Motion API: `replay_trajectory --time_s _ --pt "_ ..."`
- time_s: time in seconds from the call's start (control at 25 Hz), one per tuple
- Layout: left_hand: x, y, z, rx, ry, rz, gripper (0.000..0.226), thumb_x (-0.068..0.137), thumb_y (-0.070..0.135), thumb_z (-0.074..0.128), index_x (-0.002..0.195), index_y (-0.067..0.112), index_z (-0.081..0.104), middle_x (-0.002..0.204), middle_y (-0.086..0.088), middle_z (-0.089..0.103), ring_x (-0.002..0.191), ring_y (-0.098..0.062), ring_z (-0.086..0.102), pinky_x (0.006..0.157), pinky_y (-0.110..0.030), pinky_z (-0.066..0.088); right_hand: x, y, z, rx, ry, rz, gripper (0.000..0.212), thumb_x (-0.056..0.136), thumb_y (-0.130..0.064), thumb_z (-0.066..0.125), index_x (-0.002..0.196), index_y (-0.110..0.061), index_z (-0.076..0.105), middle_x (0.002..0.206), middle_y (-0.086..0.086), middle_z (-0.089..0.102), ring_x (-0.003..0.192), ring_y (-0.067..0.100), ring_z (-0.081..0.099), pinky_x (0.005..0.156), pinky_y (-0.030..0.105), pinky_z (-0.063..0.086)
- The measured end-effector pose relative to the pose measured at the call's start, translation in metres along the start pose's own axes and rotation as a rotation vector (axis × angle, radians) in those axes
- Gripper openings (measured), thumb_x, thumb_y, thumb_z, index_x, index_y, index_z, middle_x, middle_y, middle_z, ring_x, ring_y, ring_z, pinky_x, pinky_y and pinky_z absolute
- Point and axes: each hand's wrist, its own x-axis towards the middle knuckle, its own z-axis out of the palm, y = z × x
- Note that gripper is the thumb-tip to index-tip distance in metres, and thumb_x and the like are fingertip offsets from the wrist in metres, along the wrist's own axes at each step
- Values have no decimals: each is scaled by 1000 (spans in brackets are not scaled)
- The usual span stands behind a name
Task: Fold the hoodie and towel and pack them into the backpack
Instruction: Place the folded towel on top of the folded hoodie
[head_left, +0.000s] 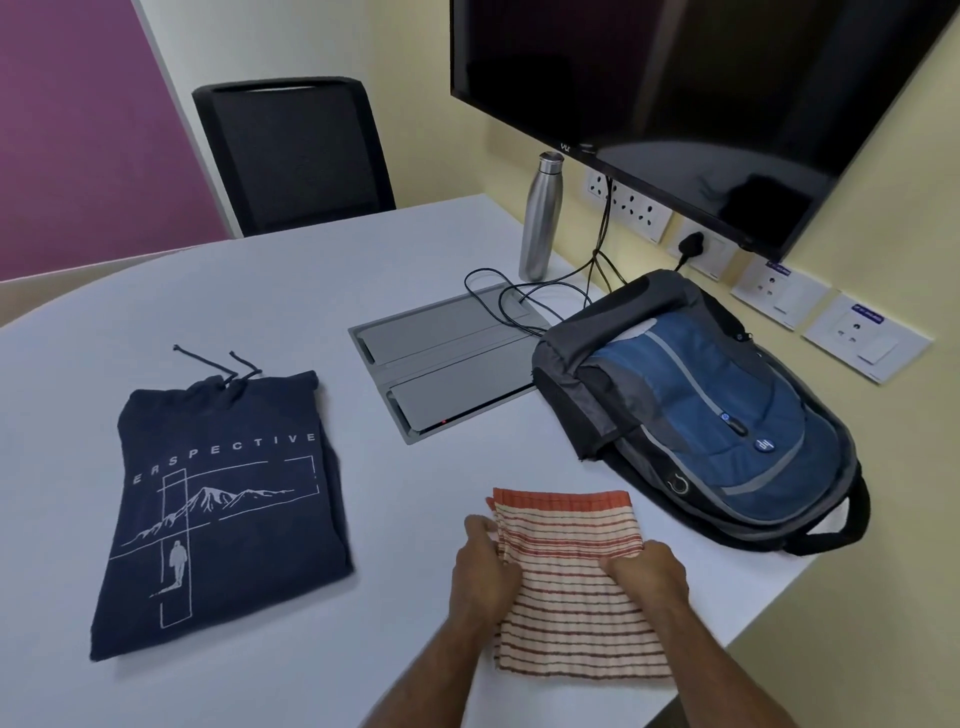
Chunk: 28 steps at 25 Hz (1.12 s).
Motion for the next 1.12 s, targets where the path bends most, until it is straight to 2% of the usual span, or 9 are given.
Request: replay_trajectory --time_s 0.08,0.16,0.2,0.32,0.44,0.52,0.8,0.92,1.12 --pt "-2 -2 -14 -43 -22 70 42 98 20 56 131 36 35 115 22 58 98 -7 64 82 -19 56 -5 -12 4 25 -23 -50 18 85 -28 72 96 -15 67 82 -1 68 70 14 64 59 26 48" --pt "-2 -7 -35 -15 -25 113 46 98 9 50 136 33 44 132 15 56 116 -8 57 100 -24 49 -12 -32 13 72 -64 -96 14 85 -23 69 96 -15 66 85 0 69 74 16 64 66 29 51" --pt "-1 -9 -47 0 -20 127 46 97 5 49 136 30 50 137 10 54 120 -8 53 104 -22 44 -15 -42 19 99 -86 -123 12 86 -22 67 96 -15 66 86 0 69 76 16 64 67 29 51" --pt "-1 -11 -99 22 8 143 50 94 1 48 140 21 50 141 6 48 122 -4 45 103 -14 37 -32 -83 39 188 -170 -207 9 89 -18 63 97 -16 65 91 1 71 81 18 67 72 32 55" --pt "-3 -16 -164 12 41 95 73 82 -4 52 150 16 36 150 5 35 133 -11 37 113 -29 38 -47 -134 65 252 -224 -257 18 85 -9 55 98 -15 65 94 3 72 84 21 68 80 39 59" --pt "-6 -19 -208 13 77 73 80 77 -5 55 152 16 33 150 6 32 134 -11 35 114 -33 38 -62 -172 83 279 -275 -297 22 84 -6 51 99 -15 64 95 3 71 86 22 68 82 42 59" --pt "-7 -41 -337 13 277 61 85 74 -8 61 150 18 33 146 10 31 126 -6 34 103 -21 39 -117 -290 146 343 -438 -479 31 79 0 51 96 -23 65 97 -2 71 91 21 67 86 44 58" --pt "4 -55 -377 27 325 58 87 72 -7 63 150 18 34 150 6 32 127 -8 36 106 -25 40 -128 -327 173 319 -465 -531 34 78 -3 52 102 -23 64 100 -4 71 93 20 67 87 45 58" --pt "31 -82 -422 61 334 13 88 72 -3 66 150 22 34 153 2 33 135 -17 39 109 -33 44 -135 -361 212 313 -482 -535 28 82 0 53 98 -22 62 101 0 70 91 19 66 86 44 58"
